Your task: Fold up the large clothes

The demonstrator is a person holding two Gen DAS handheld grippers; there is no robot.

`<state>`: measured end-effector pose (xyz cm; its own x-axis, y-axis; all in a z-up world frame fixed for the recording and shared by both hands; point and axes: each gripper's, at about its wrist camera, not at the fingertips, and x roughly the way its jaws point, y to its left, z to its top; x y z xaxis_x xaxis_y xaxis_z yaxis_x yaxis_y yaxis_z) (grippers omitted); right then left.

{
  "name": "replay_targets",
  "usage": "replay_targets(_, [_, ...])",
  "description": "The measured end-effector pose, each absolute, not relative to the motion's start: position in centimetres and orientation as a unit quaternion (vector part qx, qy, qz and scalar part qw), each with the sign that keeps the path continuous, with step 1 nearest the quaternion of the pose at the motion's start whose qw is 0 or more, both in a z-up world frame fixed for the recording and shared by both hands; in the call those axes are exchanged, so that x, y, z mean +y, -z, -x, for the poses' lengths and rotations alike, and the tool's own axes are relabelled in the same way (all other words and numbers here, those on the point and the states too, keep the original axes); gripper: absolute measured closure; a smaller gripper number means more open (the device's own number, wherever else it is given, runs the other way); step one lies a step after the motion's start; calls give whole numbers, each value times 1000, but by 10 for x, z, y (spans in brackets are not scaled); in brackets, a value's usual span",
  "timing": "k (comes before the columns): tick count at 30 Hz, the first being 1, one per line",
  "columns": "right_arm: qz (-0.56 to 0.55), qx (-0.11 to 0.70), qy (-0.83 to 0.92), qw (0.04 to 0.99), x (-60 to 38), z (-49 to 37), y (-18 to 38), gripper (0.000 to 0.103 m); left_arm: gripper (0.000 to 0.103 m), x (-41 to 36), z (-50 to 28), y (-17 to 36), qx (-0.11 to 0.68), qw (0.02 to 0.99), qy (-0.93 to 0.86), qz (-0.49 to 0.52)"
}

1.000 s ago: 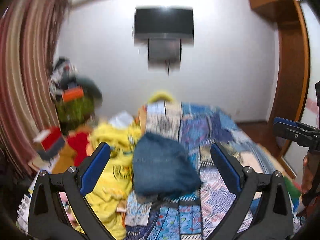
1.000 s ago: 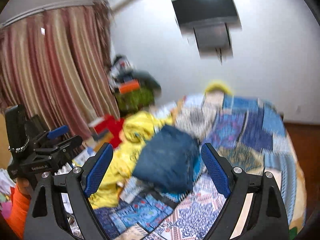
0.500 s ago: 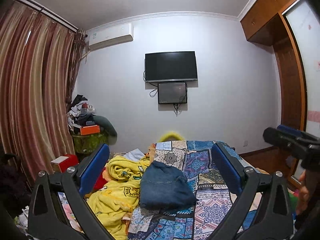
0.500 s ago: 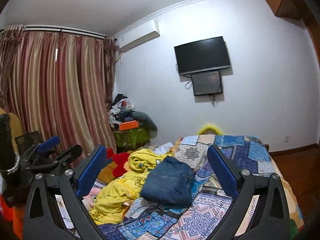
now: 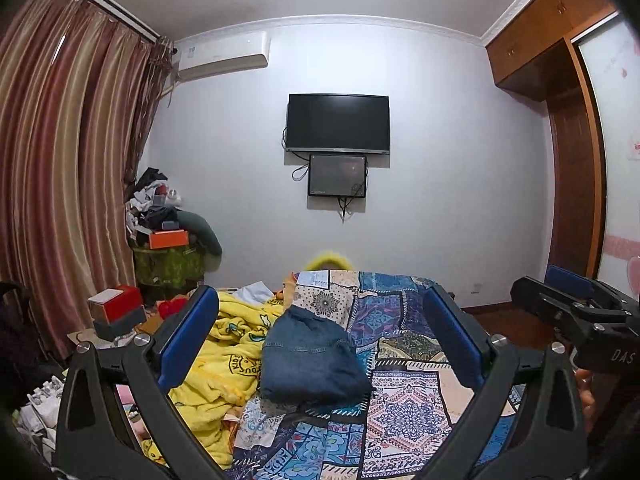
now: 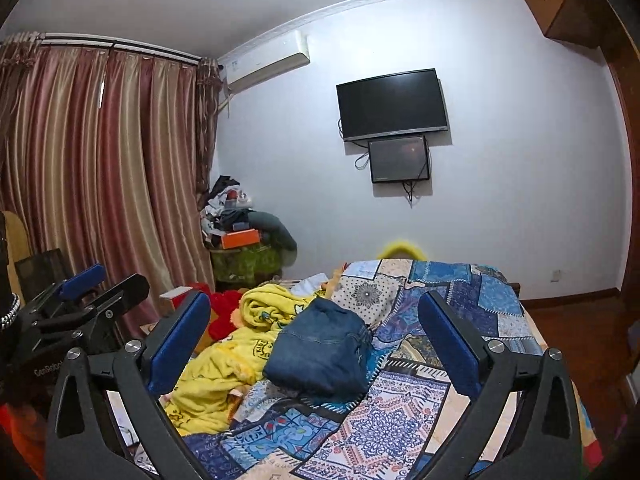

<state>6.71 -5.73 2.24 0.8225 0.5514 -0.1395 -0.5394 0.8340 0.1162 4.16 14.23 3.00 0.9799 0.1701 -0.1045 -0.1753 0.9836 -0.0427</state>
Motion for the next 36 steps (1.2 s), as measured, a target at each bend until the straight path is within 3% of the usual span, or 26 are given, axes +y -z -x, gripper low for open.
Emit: replay_targets(36, [-31,102,-286,952,-59,-64,-30,0,0,143,-50,-22,83,992,-80,59])
